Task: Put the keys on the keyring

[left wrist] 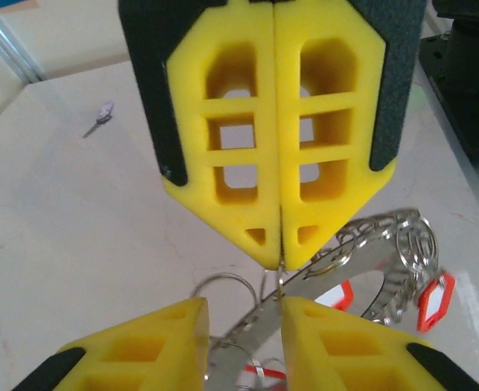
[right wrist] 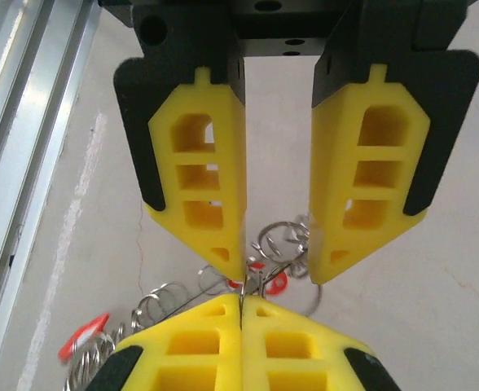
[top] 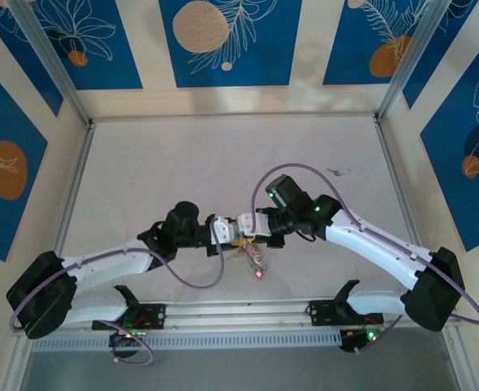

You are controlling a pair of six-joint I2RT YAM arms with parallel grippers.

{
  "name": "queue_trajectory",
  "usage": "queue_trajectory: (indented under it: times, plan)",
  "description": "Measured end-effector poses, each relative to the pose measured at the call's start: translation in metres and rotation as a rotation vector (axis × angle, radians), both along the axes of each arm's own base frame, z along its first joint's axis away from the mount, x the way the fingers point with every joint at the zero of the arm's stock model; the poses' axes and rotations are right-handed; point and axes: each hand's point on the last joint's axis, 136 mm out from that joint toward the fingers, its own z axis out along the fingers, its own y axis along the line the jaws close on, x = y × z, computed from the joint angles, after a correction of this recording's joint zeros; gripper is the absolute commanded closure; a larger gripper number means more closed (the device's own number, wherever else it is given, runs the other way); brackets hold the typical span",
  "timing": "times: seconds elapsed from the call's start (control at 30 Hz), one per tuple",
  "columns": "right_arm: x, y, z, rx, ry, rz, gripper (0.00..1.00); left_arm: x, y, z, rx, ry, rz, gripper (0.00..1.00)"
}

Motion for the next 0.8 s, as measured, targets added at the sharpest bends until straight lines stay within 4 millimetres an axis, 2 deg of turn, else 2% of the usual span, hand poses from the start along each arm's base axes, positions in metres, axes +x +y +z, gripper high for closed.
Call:
queue_trajectory:
  times: [0.3,0.8]
  plan:
    - [0.0017,0.0008,-0.0008,-0.001,-0.003,-0.003,1.00,-0.0015,-0.0002,-0.0034,0.009,0.012,-0.007,0.75]
    - [0.0035,0.0000,-0.0043,-0.008,0.019,-0.019,1.00,-0.0026,-0.0017,-0.0064,0.013,0.037,-0.023,0.75]
